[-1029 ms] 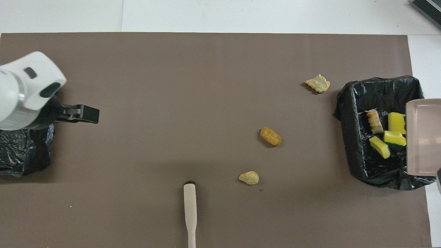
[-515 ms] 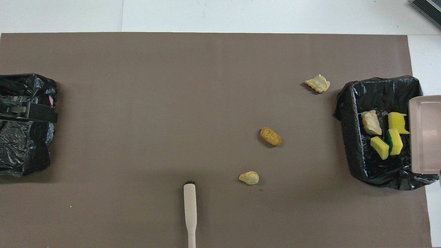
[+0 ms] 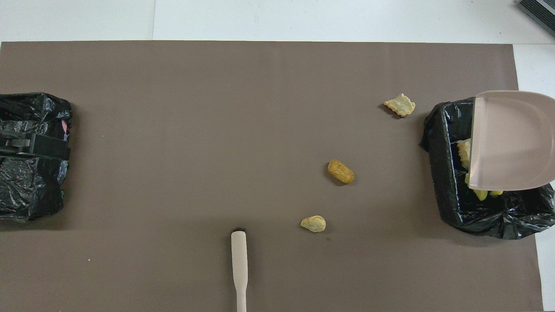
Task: Sweep and dump trash in bin
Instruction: 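Bring the empty dustpan back to the table center with the right gripper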
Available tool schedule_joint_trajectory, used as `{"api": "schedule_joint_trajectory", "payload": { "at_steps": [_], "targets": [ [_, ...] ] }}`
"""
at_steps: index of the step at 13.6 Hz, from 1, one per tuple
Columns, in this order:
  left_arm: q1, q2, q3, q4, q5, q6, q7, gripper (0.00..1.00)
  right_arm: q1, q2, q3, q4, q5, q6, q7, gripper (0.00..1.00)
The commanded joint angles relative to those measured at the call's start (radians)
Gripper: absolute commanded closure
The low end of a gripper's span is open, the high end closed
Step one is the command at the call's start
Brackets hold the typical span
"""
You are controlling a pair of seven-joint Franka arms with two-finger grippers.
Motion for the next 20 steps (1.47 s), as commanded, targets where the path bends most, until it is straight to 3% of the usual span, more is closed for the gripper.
{"api": "schedule_joint_trajectory", "payload": {
  "at_steps": [1, 4, 9, 12, 17, 20],
  "targets": [
    [0.003, -0.007, 0.005, 0.012, 0.012, -0.031, 0.033, 0.0, 0.0, 0.016, 0.004, 0.022, 0.149, -0.008, 0.098, 1.0],
    [0.003, -0.003, 0.006, 0.021, 0.015, -0.022, 0.03, 0.0, 0.052, 0.04, 0.005, 0.022, 0.223, -0.016, 0.313, 1.0],
    [0.001, -0.006, 0.006, 0.016, 0.012, -0.028, 0.032, 0.0, 0.225, 0.071, 0.005, 0.025, 0.32, -0.074, 0.833, 1.0],
    [0.003, 0.005, 0.006, 0.024, 0.018, -0.034, 0.03, 0.0, 0.321, 0.098, 0.007, 0.026, 0.446, -0.094, 1.158, 1.0],
    [0.006, 0.074, 0.014, 0.123, 0.013, -0.089, 0.032, 0.0, 0.571, 0.21, 0.007, 0.097, 0.457, -0.092, 1.632, 1.0],
    [0.006, 0.095, 0.011, 0.156, 0.019, -0.109, 0.036, 0.0, 0.7, 0.287, 0.007, 0.137, 0.454, -0.085, 1.797, 1.0]
  ]
}}
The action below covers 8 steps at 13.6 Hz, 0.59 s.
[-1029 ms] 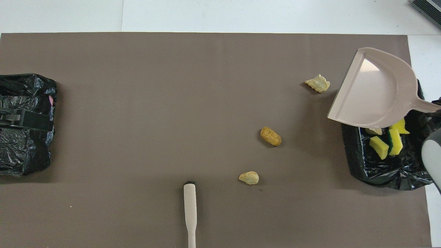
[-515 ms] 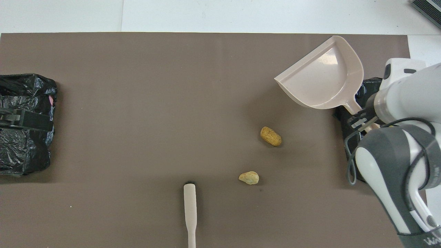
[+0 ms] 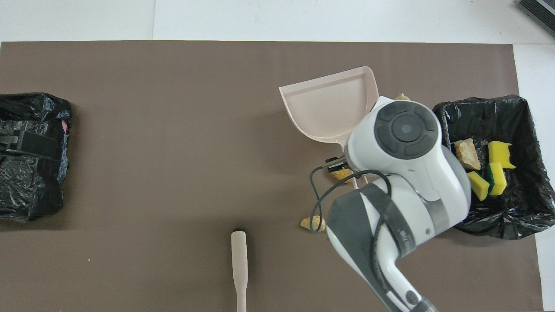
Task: Sweep and dump trash in bin
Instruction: 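Bring the empty dustpan back to the table center with the right gripper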
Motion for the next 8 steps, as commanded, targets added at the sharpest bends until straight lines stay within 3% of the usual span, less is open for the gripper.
{"api": "schedule_joint_trajectory", "payload": {
  "at_steps": [1, 8],
  "targets": [
    [0.003, 0.036, -0.006, 0.065, 0.033, -0.039, 0.015, 0.0, 0.108, 0.117, -0.006, 0.098, 0.016, -0.002, 0.176, 1.0],
    [-0.007, 0.004, -0.017, 0.026, 0.034, -0.022, 0.019, 0.0, 0.318, 0.496, -0.014, 0.472, -0.001, 0.012, 0.569, 1.0]
  ]
}}
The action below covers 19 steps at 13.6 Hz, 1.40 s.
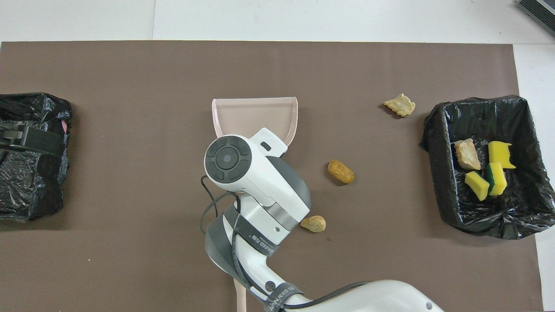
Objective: Sweep and dump trash in bin
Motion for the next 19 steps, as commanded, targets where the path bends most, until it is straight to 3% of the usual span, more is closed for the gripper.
{"api": "schedule_joint_trajectory", "payload": {
  "at_steps": [1, 2, 3, 8, 12, 14, 19],
  "targets": [
    [-0.006, -0.011, 0.005, -0.004, 0.016, -0.015, 0.01, 0.0, 0.035, 0.13, -0.008, 0.152, -0.002, -0.007, 0.086, 1.0],
    [-0.006, -0.009, 0.006, -0.002, 0.016, -0.015, 0.006, 0.0, 0.032, 0.129, -0.008, 0.148, -0.004, 0.002, 0.087, 0.64],
    [-0.009, -0.009, 0.006, -0.002, 0.016, -0.015, 0.003, 0.0, 0.033, 0.129, -0.008, 0.147, -0.025, -0.003, 0.077, 0.01],
    [-0.01, -0.011, 0.004, -0.004, 0.011, -0.018, 0.0, 0.0, 0.012, 0.086, -0.007, 0.146, -0.048, -0.018, 0.073, 0.0],
    [-0.01, -0.015, 0.004, -0.01, 0.01, -0.022, 0.0, 0.0, -0.063, 0.005, -0.005, 0.112, 0.025, -0.02, 0.071, 0.0],
    [-0.013, -0.026, -0.001, -0.03, 0.007, -0.006, -0.001, 0.0, -0.088, -0.061, -0.005, 0.044, 0.14, -0.039, 0.073, 0.0],
    [-0.13, -0.029, -0.013, -0.16, 0.008, 0.154, -0.108, 0.0, 0.024, -0.253, -0.002, -0.219, 0.148, -0.041, 0.226, 0.0]
  ]
}}
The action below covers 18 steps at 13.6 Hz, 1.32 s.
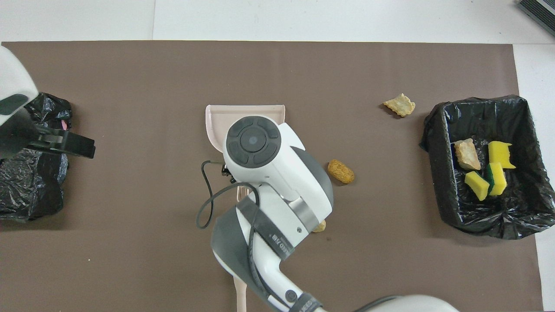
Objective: Sweep and dump trash in bin
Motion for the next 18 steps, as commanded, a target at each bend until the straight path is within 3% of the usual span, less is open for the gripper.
{"api": "schedule_joint_trajectory", "payload": {
  "at_steps": [1, 5, 9, 11, 14, 18],
  "targets": [
    [-0.081, -0.013, 0.009, -0.111, 0.009, 0.133, -0.125, 0.0, 0.08, -0.154, 0.001, -0.208, 0.015, 0.018, 0.125, 0.0],
    [-0.204, 0.011, 0.009, -0.256, 0.012, 0.354, -0.314, 0.0, 0.198, -0.347, 0.001, -0.524, 0.102, 0.116, 0.218, 0.0],
    [-0.32, 0.163, 0.01, -0.26, 0.043, 0.452, -0.436, 0.0, 0.335, -0.5, 0.001, -0.771, 0.144, 0.306, 0.346, 0.0],
    [-0.362, 0.214, 0.009, -0.286, 0.072, 0.523, -0.525, 0.02, 0.393, -0.498, 0.001, -0.807, 0.141, 0.412, 0.377, 0.0],
    [-0.382, 0.233, 0.009, -0.369, 0.072, 0.639, -0.558, 0.08, 0.442, -0.458, 0.001, -0.811, 0.112, 0.457, 0.375, 0.0],
    [-0.383, 0.266, 0.007, -0.391, 0.071, 0.713, -0.568, 0.14, 0.464, -0.412, 0.001, -0.816, 0.091, 0.492, 0.366, 0.0]
  ]
}}
